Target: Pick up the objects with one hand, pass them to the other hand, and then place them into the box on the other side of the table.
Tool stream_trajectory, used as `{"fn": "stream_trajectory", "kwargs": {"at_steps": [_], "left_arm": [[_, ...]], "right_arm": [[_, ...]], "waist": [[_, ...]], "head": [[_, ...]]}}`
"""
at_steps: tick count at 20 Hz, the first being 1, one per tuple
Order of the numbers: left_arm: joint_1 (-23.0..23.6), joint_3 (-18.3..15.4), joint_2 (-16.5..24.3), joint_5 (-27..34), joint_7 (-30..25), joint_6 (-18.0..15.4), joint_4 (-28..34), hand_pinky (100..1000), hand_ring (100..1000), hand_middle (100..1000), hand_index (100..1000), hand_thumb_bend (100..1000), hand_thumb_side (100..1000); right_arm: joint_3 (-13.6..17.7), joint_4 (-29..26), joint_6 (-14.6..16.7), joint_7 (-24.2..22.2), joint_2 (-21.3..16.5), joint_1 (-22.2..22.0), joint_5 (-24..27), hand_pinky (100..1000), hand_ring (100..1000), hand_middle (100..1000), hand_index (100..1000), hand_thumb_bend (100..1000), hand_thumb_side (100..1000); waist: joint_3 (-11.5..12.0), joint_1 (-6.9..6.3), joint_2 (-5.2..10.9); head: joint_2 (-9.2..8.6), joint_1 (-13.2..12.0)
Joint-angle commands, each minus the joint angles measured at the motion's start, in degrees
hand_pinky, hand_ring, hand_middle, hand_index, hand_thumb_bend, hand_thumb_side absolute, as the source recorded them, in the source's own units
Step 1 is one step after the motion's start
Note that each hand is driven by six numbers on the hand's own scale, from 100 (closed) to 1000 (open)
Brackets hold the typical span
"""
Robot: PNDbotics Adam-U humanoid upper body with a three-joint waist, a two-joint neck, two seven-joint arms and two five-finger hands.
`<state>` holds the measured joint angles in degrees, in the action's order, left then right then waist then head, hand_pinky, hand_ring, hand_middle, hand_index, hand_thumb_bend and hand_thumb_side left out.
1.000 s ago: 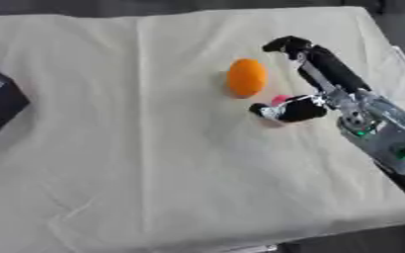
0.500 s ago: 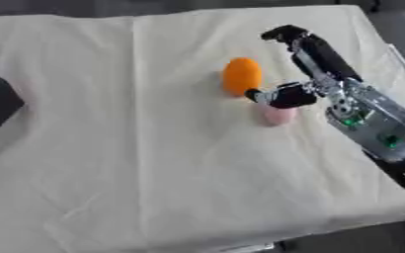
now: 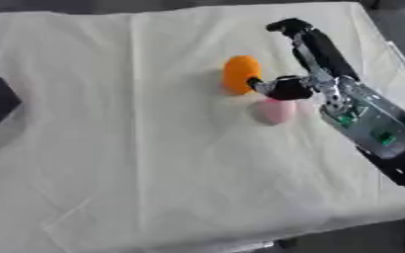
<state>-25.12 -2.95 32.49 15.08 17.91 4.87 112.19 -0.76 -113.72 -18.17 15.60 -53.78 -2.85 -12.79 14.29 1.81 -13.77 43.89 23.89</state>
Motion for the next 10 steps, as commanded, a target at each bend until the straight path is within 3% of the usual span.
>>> {"fn": "stream_trajectory", "kwargs": {"at_steps": [1, 10], "left_arm": [[-0.4, -0.2, 0.4, 0.4, -0.3, 0.1, 1.1, 962, 628, 684, 703, 159, 656], [-0.4, -0.2, -0.4, 0.1, -0.4, 0.3, 1.0, 965, 626, 683, 702, 156, 667]], "right_arm": [[0.7, -0.9, -0.1, -0.2, -2.2, 0.1, 0.6, 810, 883, 860, 870, 534, 210], [1.0, -0.9, 1.2, -4.2, -1.9, -0.3, 1.4, 812, 888, 868, 874, 530, 197]], "waist": [[0.3, 0.12, -0.56], [1.2, 0.4, -1.89]], "head": [[-1.1, 0.6], [-2.26, 1.3]]}}
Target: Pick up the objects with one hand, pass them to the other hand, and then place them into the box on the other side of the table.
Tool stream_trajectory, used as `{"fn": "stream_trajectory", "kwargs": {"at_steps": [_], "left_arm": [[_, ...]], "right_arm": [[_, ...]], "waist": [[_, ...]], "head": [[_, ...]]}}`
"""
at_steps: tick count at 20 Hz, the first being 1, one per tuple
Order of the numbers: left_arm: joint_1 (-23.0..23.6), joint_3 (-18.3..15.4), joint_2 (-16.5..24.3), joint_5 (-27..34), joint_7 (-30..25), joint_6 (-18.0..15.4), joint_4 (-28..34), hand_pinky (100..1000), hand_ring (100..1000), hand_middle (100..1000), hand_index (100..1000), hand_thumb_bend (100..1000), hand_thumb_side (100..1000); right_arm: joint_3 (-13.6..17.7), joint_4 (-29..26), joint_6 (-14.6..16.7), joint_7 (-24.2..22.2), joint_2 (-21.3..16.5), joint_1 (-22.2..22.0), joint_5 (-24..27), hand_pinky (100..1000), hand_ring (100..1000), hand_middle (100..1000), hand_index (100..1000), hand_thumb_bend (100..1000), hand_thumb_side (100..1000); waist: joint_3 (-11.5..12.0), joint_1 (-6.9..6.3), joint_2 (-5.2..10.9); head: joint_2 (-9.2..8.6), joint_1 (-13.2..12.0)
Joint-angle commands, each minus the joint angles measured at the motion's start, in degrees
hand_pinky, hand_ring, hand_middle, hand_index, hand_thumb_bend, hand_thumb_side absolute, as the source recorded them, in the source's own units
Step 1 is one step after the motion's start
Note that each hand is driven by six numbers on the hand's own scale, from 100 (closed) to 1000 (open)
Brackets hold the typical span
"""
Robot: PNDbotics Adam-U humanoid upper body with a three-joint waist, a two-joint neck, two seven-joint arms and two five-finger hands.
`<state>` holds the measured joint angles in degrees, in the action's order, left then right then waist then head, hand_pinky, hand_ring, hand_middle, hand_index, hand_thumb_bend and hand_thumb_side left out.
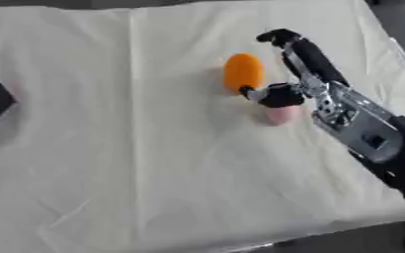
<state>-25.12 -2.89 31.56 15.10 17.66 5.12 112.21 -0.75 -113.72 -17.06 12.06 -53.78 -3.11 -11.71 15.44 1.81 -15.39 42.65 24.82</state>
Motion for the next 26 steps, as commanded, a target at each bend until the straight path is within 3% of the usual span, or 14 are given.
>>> {"fn": "stream_trajectory", "kwargs": {"at_steps": [1, 10, 13, 26], "left_arm": [[-0.4, -0.2, 0.5, 0.1, -0.2, 0.1, 1.0, 965, 626, 682, 702, 155, 669], [-0.3, -0.2, -0.3, -0.1, -0.3, 0.3, 1.0, 968, 625, 678, 699, 152, 677], [-0.3, -0.2, -0.6, -0.1, -0.2, 0.3, 1.0, 976, 624, 676, 697, 152, 679], [-0.7, -0.1, -1.6, 0.0, -0.3, 0.4, 1.1, 985, 623, 672, 689, 148, 685]], "right_arm": [[1.2, -0.9, -0.1, -0.6, -1.9, -0.1, 0.3, 812, 889, 869, 875, 528, 197], [2.4, -0.9, -2.7, 1.0, -2.9, -0.4, 0.7, 815, 889, 869, 869, 460, 185], [2.7, -0.9, -4.2, 2.1, -3.1, -0.5, 1.0, 815, 888, 869, 867, 391, 170], [2.2, -0.9, -8.3, 0.5, -3.0, -0.8, -0.4, 818, 885, 868, 866, 424, 150]], "waist": [[0.2, 0.45, -0.44], [1.4, 0.58, -1.61], [1.8, 0.5, -1.86], [3.1, 0.46, -2.82]], "head": [[-1.19, 0.4], [-2.37, 1.8], [-2.69, 2.0], [-3.4, 2.8]]}}
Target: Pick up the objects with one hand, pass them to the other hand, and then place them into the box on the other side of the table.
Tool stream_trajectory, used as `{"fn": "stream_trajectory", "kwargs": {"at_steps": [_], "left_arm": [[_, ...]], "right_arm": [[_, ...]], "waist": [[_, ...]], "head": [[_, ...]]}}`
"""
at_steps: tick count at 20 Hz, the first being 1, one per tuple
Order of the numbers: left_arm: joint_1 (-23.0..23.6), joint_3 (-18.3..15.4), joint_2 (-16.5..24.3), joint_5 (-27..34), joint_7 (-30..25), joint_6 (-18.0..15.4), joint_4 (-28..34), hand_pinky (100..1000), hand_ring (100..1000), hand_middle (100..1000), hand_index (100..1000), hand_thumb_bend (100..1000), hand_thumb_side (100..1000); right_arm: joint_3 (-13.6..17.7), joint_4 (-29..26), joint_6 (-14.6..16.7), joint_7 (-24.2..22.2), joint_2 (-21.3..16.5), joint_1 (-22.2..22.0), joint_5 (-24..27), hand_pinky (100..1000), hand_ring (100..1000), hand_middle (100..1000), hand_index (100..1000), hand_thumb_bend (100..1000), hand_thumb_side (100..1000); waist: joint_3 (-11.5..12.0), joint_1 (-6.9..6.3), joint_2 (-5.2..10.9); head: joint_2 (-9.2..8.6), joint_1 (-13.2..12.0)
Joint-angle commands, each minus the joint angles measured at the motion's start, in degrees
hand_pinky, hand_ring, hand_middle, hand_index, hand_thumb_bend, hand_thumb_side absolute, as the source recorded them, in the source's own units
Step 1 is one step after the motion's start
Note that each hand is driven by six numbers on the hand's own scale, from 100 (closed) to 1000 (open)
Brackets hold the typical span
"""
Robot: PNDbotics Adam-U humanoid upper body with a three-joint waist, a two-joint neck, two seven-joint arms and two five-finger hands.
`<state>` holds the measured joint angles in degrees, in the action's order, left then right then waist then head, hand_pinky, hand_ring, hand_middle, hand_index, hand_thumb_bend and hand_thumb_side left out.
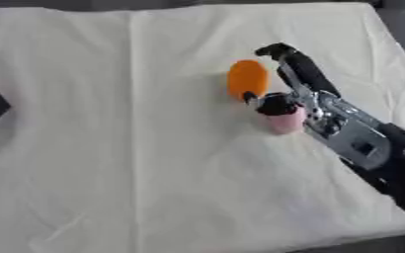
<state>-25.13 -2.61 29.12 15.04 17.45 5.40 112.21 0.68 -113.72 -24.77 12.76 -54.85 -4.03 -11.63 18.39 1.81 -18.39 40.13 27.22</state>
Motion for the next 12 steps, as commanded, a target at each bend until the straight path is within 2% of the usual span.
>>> {"fn": "stream_trajectory", "kwargs": {"at_steps": [1, 12], "left_arm": [[-0.7, -0.3, 0.8, 0.1, -0.1, 0.2, 1.2, 985, 623, 672, 689, 148, 686], [-0.9, -0.3, 0.4, -0.1, -0.3, 0.3, 1.4, 993, 625, 671, 680, 121, 709]], "right_arm": [[0.9, -0.9, -0.8, -0.2, -1.9, 0.1, -0.6, 818, 885, 868, 866, 423, 150], [1.8, -0.9, -5.5, 1.7, -1.3, -0.8, -2.9, 820, 878, 864, 867, 437, 106]], "waist": [[0.3, 0.53, 0.04], [1.8, 1.04, -1.01]], "head": [[-0.96, 0.5], [-1.6, 1.5]]}}
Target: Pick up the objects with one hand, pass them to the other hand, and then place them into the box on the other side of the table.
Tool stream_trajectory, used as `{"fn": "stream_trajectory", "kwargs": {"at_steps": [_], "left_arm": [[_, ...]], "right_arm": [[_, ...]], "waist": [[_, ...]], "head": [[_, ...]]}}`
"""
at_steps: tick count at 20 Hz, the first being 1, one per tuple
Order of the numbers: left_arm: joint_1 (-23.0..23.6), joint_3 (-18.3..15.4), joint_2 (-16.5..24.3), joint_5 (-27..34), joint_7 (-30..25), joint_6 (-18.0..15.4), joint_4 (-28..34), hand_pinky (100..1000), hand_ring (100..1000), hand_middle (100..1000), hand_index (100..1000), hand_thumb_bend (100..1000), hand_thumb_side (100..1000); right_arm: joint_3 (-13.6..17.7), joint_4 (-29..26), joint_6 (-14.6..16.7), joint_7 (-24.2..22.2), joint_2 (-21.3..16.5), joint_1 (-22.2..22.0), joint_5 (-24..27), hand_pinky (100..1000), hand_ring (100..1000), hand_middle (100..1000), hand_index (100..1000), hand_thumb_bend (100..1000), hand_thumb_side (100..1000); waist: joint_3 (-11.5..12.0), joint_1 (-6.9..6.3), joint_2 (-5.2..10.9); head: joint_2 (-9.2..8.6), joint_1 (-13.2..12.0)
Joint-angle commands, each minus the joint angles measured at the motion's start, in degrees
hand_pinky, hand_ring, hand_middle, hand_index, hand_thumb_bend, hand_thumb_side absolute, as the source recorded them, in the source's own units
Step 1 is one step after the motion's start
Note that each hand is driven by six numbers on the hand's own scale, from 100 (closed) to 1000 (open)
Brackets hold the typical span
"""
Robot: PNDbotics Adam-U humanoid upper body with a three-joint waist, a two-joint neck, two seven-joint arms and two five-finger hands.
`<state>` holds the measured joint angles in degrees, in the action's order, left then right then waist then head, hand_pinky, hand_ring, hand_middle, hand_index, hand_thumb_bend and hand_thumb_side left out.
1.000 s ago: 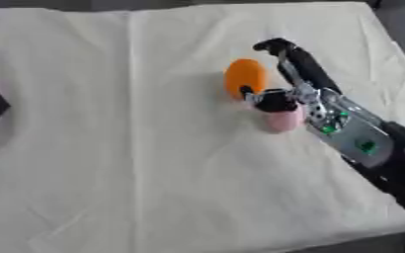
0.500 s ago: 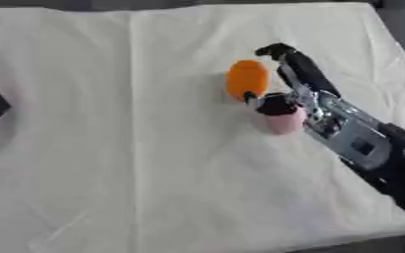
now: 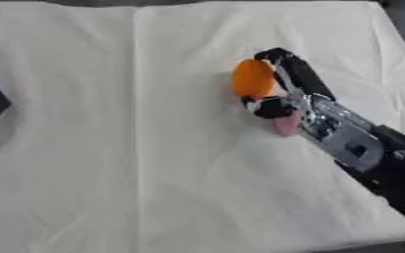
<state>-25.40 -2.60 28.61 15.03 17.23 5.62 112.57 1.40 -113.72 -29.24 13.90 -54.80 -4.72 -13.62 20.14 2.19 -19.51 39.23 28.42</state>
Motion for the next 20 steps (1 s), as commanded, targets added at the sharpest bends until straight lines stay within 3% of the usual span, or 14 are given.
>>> {"fn": "stream_trajectory", "kwargs": {"at_steps": [1, 7, 13, 16, 20], "left_arm": [[-0.6, -0.3, 0.8, -0.1, -0.1, 0.1, 1.0, 993, 625, 671, 680, 121, 709], [-0.5, -0.4, 0.7, -0.1, -0.3, 0.0, 1.0, 998, 626, 673, 679, 113, 716], [-0.6, -0.3, 0.5, -0.2, -0.6, -0.1, 1.1, 1000, 627, 673, 679, 102, 725], [-0.6, -0.3, 0.2, -0.2, -0.7, -0.1, 1.1, 1000, 627, 672, 677, 100, 729], [-0.6, -0.4, 0.1, -0.2, -0.7, -0.1, 1.1, 1000, 627, 669, 672, 100, 733]], "right_arm": [[1.2, -0.9, -1.4, 1.0, -1.3, -0.2, -1.1, 820, 878, 864, 867, 439, 105], [1.5, -0.9, -3.3, 1.6, -1.3, -0.7, -3.1, 822, 872, 864, 882, 489, 134], [2.0, -0.9, -5.4, 1.4, -0.9, -0.9, -3.9, 811, 856, 832, 858, 463, 100], [2.0, -0.9, -6.2, 2.4, -0.5, -0.9, -3.2, 797, 839, 776, 819, 447, 100], [1.9, -0.9, -7.4, 3.9, 0.0, -1.0, -1.5, 771, 781, 602, 697, 419, 100]], "waist": [[0.0, 0.64, 0.1], [-0.2, 0.51, -0.07], [0.2, 0.45, -0.71], [0.5, 0.47, -1.08], [0.8, 0.45, -1.32]], "head": [[-0.7, 0.2], [-0.79, 0.1], [-1.23, 0.7], [-1.46, 1.1], [-1.47, 1.3]]}}
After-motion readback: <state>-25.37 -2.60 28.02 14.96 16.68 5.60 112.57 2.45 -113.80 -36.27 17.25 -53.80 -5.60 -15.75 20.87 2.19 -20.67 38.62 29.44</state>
